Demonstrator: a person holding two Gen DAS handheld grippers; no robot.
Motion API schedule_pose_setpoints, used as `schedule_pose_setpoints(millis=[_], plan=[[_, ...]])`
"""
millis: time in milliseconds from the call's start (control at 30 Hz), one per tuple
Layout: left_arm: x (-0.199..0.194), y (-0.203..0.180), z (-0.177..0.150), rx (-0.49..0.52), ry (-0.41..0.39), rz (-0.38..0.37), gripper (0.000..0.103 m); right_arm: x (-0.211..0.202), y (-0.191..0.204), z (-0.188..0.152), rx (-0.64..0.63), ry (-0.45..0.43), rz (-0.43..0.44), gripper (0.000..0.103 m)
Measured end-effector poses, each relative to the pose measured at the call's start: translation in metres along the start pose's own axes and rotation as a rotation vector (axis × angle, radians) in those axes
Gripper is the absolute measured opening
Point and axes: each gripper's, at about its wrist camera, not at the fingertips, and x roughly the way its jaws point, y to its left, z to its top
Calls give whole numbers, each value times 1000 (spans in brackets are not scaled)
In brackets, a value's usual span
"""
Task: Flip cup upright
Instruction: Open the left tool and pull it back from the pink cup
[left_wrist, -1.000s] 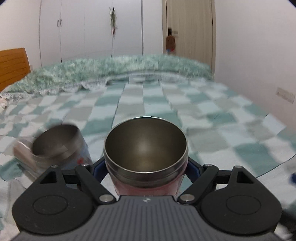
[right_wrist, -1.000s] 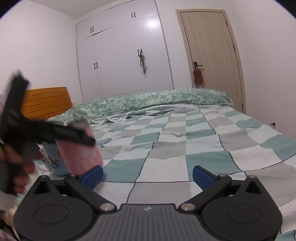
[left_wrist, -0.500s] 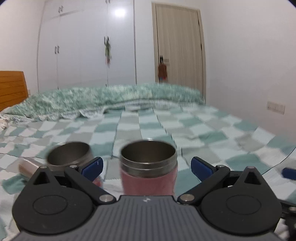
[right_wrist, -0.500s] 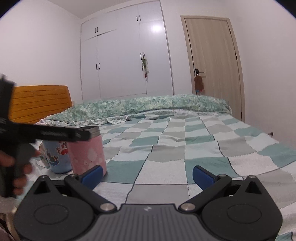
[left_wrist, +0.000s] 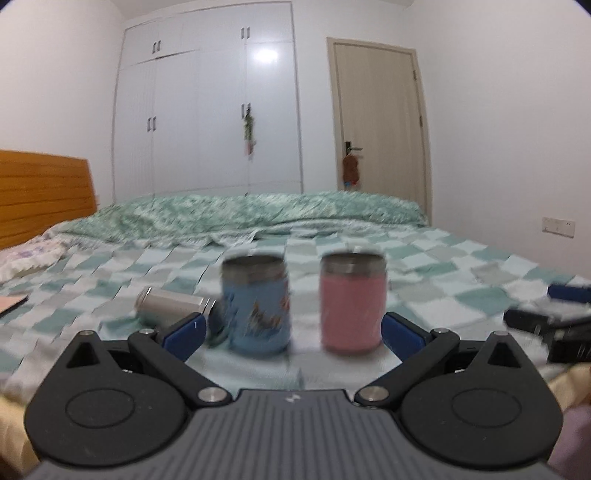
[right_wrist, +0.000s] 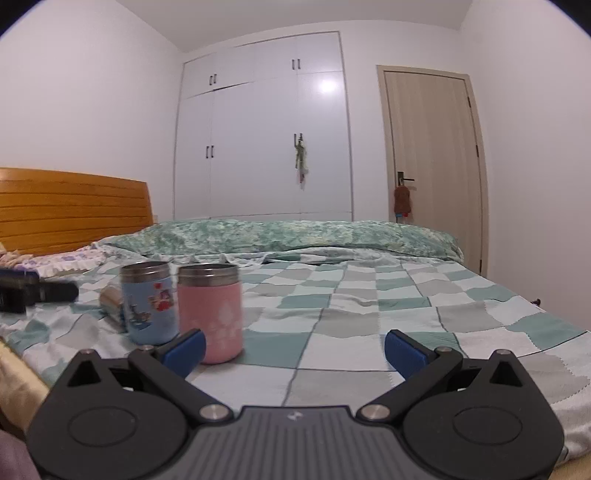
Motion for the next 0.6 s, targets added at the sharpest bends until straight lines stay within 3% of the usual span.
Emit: schedule_pose_setpoints(millis=[233,600], plan=[[-16,7,-34,-50,0,40,103,-16,30,-10,-68,-13,26,103],[-27,1,-54,3,-89,86,103,-23,45,-22,-66,-61,7,103]])
